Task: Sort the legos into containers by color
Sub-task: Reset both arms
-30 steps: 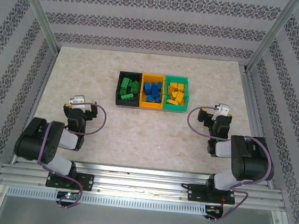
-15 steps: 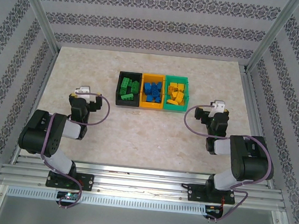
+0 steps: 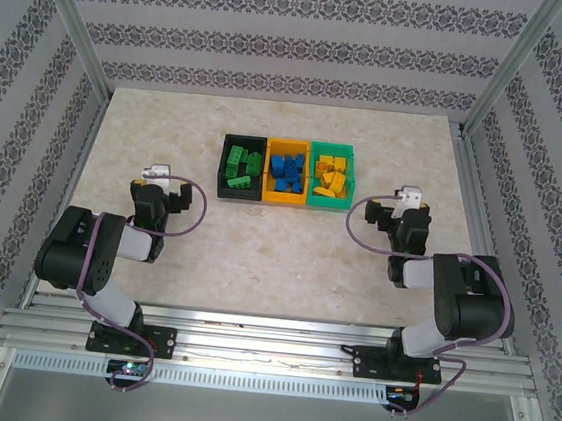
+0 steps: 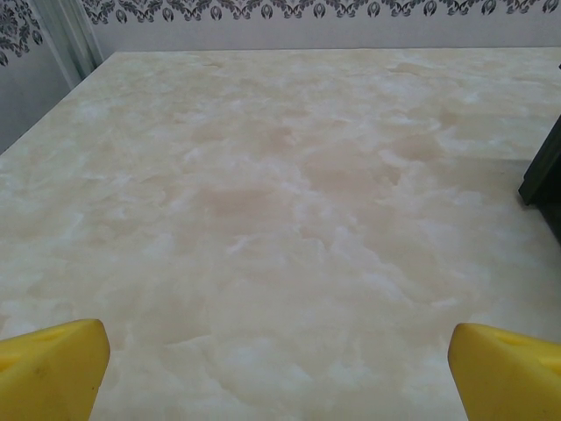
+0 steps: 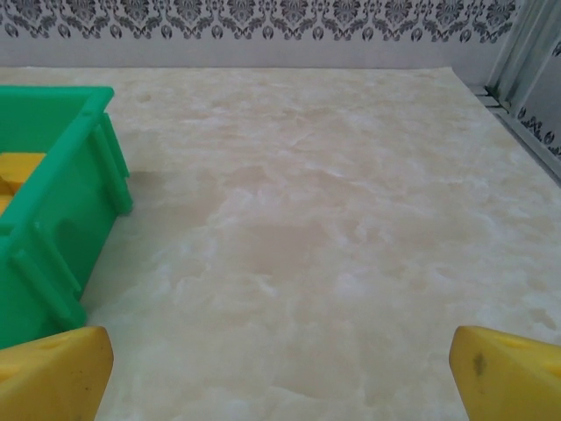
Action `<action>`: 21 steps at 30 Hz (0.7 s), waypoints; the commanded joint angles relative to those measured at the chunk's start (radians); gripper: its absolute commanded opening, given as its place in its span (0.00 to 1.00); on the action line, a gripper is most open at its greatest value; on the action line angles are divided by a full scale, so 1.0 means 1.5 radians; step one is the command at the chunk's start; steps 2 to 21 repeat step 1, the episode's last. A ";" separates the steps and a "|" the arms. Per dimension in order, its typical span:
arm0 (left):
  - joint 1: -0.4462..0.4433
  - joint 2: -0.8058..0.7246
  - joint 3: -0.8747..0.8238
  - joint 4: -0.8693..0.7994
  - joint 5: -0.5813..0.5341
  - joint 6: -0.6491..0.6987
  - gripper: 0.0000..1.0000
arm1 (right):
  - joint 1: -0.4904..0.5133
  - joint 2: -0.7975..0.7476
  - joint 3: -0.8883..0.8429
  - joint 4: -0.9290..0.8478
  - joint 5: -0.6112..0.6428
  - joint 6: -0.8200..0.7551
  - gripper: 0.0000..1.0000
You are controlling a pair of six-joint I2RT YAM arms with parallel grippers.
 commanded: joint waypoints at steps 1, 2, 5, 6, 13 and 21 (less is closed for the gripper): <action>0.007 -0.007 0.005 -0.006 0.002 0.007 0.99 | -0.005 0.000 0.011 0.008 -0.029 -0.001 0.98; 0.007 -0.007 0.005 -0.006 0.002 0.007 0.99 | -0.005 0.000 0.011 0.008 -0.029 -0.001 0.98; 0.007 -0.007 0.005 -0.006 0.002 0.007 0.99 | -0.005 0.000 0.011 0.008 -0.029 -0.001 0.98; 0.007 -0.007 0.005 -0.006 0.002 0.007 0.99 | -0.005 0.000 0.011 0.008 -0.029 -0.001 0.98; 0.007 -0.007 0.005 -0.006 0.002 0.007 0.99 | -0.005 0.000 0.011 0.008 -0.029 -0.001 0.98; 0.007 -0.007 0.005 -0.006 0.002 0.007 0.99 | -0.005 0.000 0.011 0.008 -0.029 -0.001 0.98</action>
